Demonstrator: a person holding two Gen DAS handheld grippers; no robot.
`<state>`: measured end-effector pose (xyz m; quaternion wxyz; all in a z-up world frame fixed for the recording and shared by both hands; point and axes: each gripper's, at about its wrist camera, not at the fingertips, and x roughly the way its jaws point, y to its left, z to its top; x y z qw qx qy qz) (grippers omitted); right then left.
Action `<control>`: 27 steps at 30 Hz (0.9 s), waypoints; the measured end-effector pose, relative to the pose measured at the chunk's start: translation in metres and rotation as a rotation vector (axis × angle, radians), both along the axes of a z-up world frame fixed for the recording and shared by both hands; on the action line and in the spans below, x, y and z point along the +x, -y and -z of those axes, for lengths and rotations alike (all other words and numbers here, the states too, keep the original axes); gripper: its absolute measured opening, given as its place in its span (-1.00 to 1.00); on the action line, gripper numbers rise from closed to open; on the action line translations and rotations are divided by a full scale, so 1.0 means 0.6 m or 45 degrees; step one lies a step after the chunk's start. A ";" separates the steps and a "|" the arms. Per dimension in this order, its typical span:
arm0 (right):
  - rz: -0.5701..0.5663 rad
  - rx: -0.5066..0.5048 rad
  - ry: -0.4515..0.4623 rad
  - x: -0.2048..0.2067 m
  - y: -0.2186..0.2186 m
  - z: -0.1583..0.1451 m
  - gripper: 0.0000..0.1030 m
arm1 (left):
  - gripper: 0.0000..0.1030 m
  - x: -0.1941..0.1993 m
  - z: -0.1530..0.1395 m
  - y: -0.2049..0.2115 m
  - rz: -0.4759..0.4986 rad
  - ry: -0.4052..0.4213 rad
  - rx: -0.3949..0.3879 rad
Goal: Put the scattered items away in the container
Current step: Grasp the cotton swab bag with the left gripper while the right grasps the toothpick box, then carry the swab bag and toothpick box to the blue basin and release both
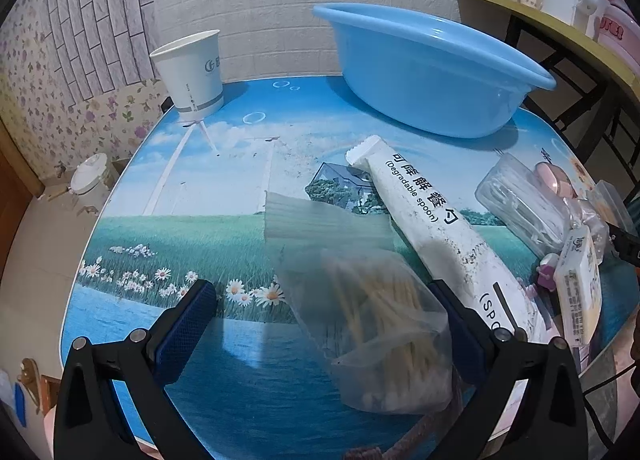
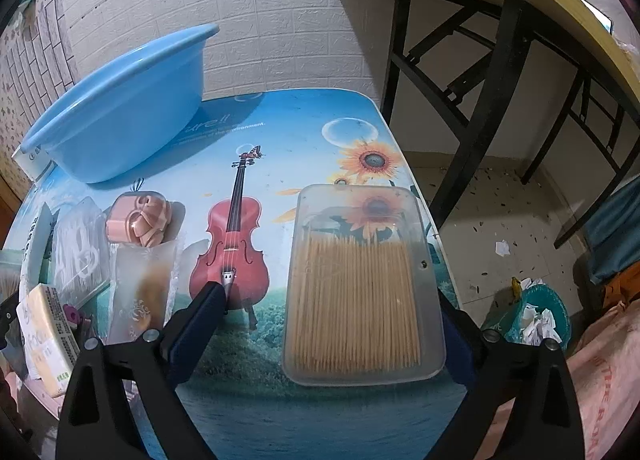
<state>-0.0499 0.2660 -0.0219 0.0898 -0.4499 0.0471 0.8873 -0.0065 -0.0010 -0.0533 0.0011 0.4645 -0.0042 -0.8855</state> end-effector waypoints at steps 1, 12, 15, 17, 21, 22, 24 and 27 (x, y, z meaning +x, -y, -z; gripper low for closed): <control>-0.001 0.000 -0.002 0.001 0.001 0.000 0.88 | 1.00 0.001 0.000 0.000 -0.005 -0.005 0.000; 0.017 -0.003 -0.021 0.007 -0.012 -0.008 0.24 | 0.66 0.005 -0.004 -0.011 0.064 -0.015 -0.001; 0.003 0.000 -0.014 0.007 -0.012 -0.008 0.24 | 0.50 0.004 -0.007 -0.014 0.080 -0.012 0.005; 0.005 -0.002 -0.015 0.009 -0.011 -0.008 0.24 | 0.11 0.005 -0.010 -0.018 0.110 -0.018 0.010; -0.002 -0.011 -0.013 0.013 -0.008 -0.009 0.23 | -0.31 0.010 -0.014 -0.026 0.157 -0.027 0.009; -0.004 -0.018 -0.013 0.014 -0.007 -0.010 0.23 | -0.34 0.009 -0.014 -0.028 0.161 -0.030 0.008; -0.008 -0.028 -0.017 0.018 -0.004 -0.012 0.23 | -0.38 0.009 -0.017 -0.026 0.167 -0.033 0.009; -0.018 -0.028 -0.030 0.026 0.000 -0.019 0.23 | -0.41 0.009 -0.021 -0.020 0.155 -0.037 0.026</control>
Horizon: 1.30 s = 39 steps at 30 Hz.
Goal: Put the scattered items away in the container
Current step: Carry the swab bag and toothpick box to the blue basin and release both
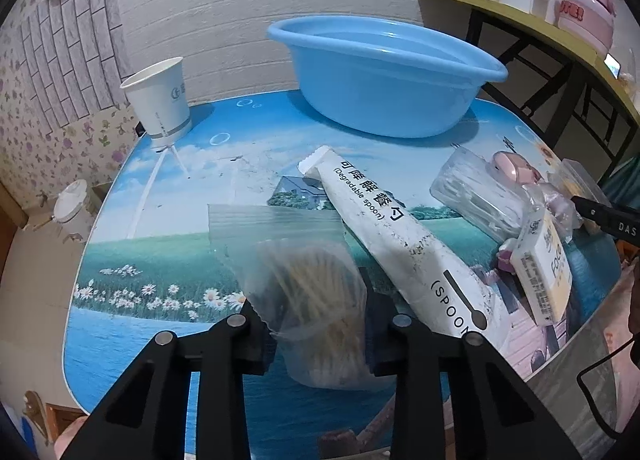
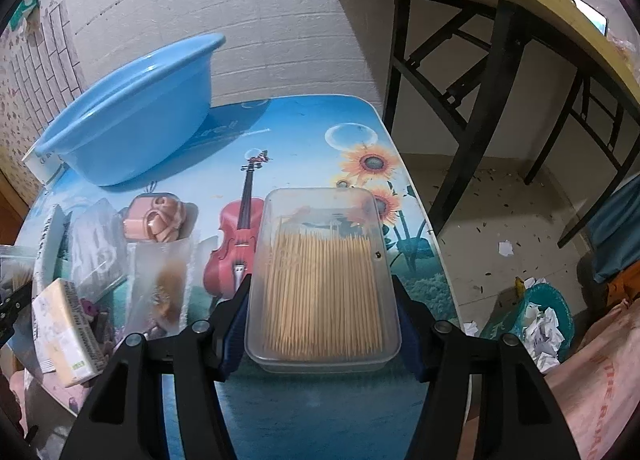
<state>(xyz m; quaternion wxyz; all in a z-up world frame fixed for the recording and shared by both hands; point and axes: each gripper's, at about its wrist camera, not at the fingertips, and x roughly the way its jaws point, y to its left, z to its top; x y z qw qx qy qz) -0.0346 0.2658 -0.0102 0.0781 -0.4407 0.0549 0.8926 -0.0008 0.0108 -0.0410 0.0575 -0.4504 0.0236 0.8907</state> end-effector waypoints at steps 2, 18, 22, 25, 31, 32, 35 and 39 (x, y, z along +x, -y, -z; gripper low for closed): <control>-0.005 -0.002 -0.012 0.004 0.004 -0.007 0.23 | -0.42 0.003 -0.009 0.006 -0.013 -0.022 0.014; -0.148 -0.032 -0.171 0.014 0.080 -0.119 0.23 | -0.44 -0.011 -0.160 0.037 -0.043 -0.265 0.132; -0.194 -0.021 -0.204 0.003 0.098 -0.143 0.23 | -0.44 -0.030 -0.189 0.034 -0.021 -0.296 0.152; -0.217 -0.031 -0.229 -0.012 0.105 -0.164 0.23 | -0.44 -0.046 -0.207 0.035 0.001 -0.312 0.161; -0.257 -0.033 -0.248 -0.049 0.119 -0.194 0.23 | -0.44 -0.088 -0.233 0.026 0.044 -0.298 0.169; -0.266 -0.034 -0.248 -0.056 0.123 -0.198 0.23 | -0.44 -0.100 -0.237 0.023 0.056 -0.289 0.171; -0.302 -0.030 -0.258 -0.080 0.139 -0.211 0.23 | -0.44 -0.126 -0.243 0.012 0.082 -0.274 0.158; -0.344 -0.037 -0.265 -0.116 0.154 -0.224 0.23 | -0.44 -0.171 -0.246 -0.007 0.132 -0.253 0.152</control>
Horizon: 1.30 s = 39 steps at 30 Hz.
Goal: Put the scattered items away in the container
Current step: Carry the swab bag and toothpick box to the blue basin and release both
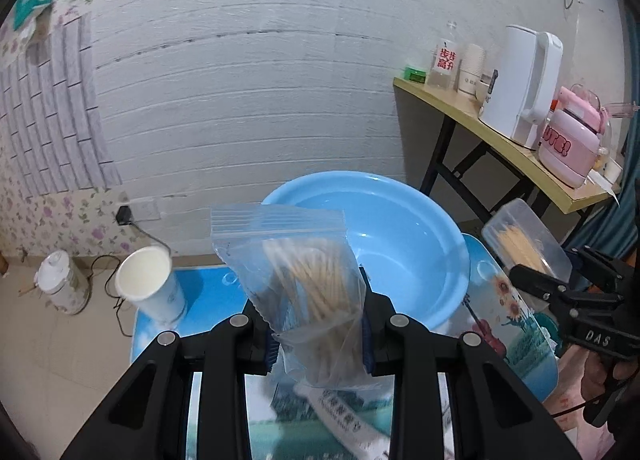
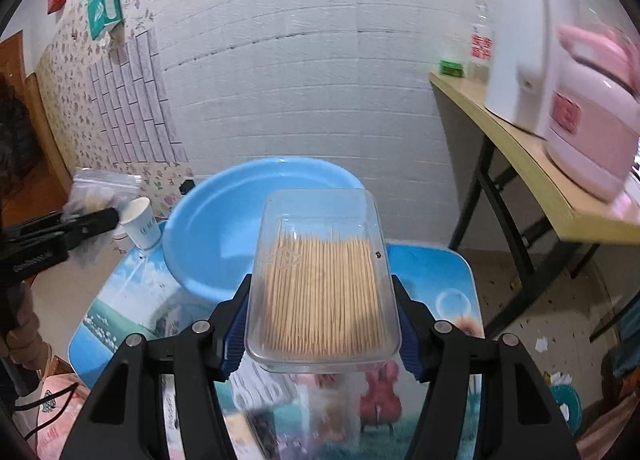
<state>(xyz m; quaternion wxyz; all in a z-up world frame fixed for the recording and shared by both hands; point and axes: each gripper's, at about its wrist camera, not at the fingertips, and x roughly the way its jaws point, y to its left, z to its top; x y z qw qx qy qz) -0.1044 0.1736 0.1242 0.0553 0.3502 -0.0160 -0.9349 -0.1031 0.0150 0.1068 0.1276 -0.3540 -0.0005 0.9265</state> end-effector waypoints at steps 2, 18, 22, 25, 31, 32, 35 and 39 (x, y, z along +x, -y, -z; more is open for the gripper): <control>-0.021 0.005 0.000 -0.020 0.007 -0.003 0.23 | -0.43 -0.022 0.002 -0.009 0.020 0.013 0.001; -0.058 0.034 0.076 -0.175 0.039 0.042 0.23 | -0.41 -0.165 0.092 -0.075 0.074 0.163 -0.066; -0.062 0.034 0.101 -0.199 0.035 0.058 0.23 | -0.39 -0.178 0.111 -0.087 0.087 0.173 -0.100; -0.060 0.038 0.111 -0.208 0.034 0.068 0.23 | -0.35 -0.183 0.122 -0.092 0.098 0.185 -0.099; -0.039 0.036 0.119 -0.215 0.029 0.074 0.23 | 0.25 -0.184 0.128 -0.085 0.056 0.200 -0.096; -0.038 0.037 0.119 -0.215 0.027 0.074 0.23 | 0.32 -0.183 0.127 -0.081 0.051 0.198 -0.087; -0.037 0.035 0.116 -0.215 0.028 0.074 0.23 | 0.36 -0.179 0.121 -0.070 0.030 0.174 -0.088; -0.039 0.032 0.121 -0.219 0.033 0.077 0.23 | 0.49 -0.168 0.103 -0.048 0.008 0.135 -0.057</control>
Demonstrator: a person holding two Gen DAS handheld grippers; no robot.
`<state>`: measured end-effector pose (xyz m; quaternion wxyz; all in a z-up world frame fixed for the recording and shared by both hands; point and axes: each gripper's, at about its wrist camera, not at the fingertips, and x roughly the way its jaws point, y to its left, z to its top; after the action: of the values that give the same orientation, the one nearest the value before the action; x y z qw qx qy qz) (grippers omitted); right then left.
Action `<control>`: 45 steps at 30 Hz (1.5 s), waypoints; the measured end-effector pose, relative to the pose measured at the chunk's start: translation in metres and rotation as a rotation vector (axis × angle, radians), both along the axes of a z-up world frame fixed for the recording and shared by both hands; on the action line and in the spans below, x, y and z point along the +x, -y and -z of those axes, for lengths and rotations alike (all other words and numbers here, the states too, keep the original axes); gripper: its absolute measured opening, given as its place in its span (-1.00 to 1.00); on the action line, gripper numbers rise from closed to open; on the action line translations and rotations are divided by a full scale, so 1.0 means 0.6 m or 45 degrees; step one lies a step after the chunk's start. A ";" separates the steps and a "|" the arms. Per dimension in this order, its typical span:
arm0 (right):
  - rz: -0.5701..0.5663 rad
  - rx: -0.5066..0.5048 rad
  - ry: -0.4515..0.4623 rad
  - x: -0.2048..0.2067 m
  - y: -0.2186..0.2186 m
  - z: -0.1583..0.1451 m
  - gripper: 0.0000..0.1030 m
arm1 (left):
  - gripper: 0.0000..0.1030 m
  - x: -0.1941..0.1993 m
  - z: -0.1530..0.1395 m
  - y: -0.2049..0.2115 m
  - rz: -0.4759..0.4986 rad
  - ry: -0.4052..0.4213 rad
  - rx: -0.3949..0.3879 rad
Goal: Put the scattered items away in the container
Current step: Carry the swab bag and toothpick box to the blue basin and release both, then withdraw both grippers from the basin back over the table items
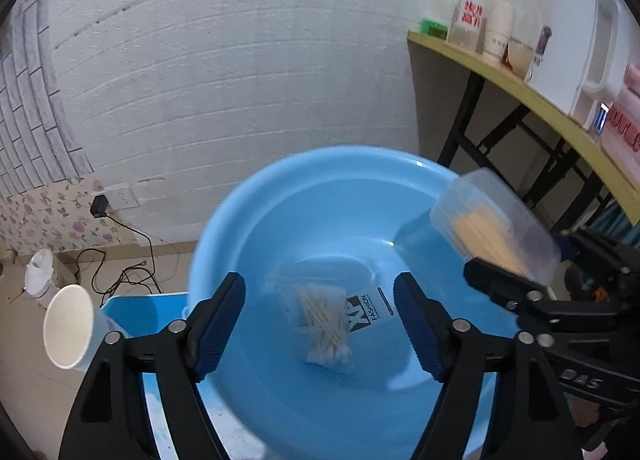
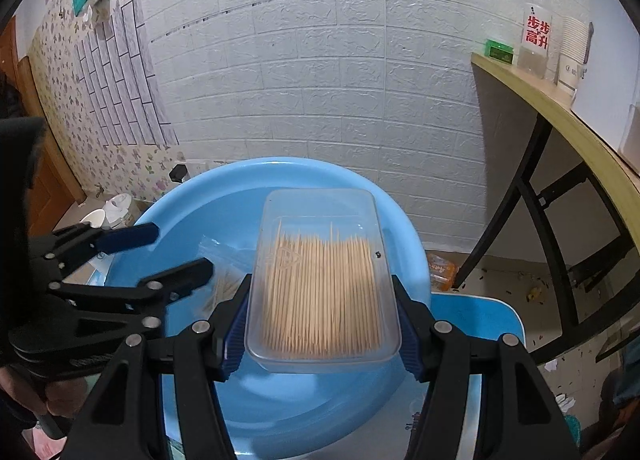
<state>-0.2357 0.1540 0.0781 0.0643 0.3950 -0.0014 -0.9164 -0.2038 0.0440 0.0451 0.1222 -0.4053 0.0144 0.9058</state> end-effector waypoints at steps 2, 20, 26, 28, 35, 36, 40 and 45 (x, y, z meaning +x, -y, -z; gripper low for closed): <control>-0.005 0.002 0.007 -0.003 0.003 0.002 0.23 | 0.64 0.009 -0.011 0.009 -0.004 -0.031 0.006; -0.032 -0.001 0.037 -0.012 0.032 0.015 0.62 | 0.92 0.064 -0.031 0.068 -0.104 -0.084 0.020; -0.008 -0.005 0.050 0.016 0.025 0.006 0.62 | 0.94 0.095 -0.030 0.073 -0.121 -0.065 0.029; 0.000 -0.004 0.052 0.032 0.023 0.003 0.62 | 0.94 0.108 -0.029 0.072 -0.130 -0.055 0.032; 0.018 -0.025 0.058 0.089 0.016 -0.004 0.62 | 0.95 0.164 -0.020 0.071 -0.136 -0.026 0.041; 0.021 -0.028 0.056 0.099 0.015 -0.005 0.62 | 0.95 0.172 -0.018 0.070 -0.138 -0.021 0.043; 0.032 -0.037 0.053 0.133 0.013 -0.011 0.62 | 0.95 0.200 -0.014 0.068 -0.146 -0.007 0.042; 0.033 -0.027 0.049 0.176 0.010 -0.012 0.62 | 0.98 0.234 -0.014 0.068 -0.166 -0.007 0.028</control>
<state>-0.1303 0.1480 0.0854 0.0565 0.4120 -0.0173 -0.9093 -0.0637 0.0034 0.0537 0.0675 -0.4015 -0.0216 0.9131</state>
